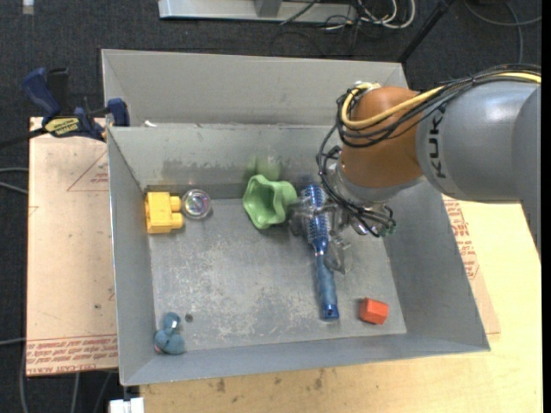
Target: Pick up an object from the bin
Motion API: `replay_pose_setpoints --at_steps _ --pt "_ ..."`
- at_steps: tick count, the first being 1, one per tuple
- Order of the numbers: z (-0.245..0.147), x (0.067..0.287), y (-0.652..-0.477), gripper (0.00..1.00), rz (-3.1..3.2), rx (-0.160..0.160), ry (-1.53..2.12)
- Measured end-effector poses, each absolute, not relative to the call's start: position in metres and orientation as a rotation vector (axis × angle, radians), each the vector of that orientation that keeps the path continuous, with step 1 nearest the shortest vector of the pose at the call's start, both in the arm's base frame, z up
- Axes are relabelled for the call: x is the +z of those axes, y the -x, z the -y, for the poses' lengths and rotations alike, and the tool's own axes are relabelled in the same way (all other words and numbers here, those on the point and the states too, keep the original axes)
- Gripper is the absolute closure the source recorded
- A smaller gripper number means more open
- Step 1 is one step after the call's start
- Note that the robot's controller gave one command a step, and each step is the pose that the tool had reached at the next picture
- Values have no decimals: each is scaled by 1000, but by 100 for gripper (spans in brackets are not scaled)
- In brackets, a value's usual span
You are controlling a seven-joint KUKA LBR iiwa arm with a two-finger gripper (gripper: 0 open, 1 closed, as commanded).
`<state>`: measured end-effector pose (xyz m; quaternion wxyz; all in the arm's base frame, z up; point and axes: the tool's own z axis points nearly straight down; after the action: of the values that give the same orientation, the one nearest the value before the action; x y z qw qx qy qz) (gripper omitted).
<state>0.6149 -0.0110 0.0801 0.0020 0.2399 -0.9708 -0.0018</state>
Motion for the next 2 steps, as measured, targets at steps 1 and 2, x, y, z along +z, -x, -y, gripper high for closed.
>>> replay_pose_setpoints --at_steps 1,2 --pt "11 84 -614 100 3032 -10 -749" --pt "18 164 -608 100 3062 3 -750"
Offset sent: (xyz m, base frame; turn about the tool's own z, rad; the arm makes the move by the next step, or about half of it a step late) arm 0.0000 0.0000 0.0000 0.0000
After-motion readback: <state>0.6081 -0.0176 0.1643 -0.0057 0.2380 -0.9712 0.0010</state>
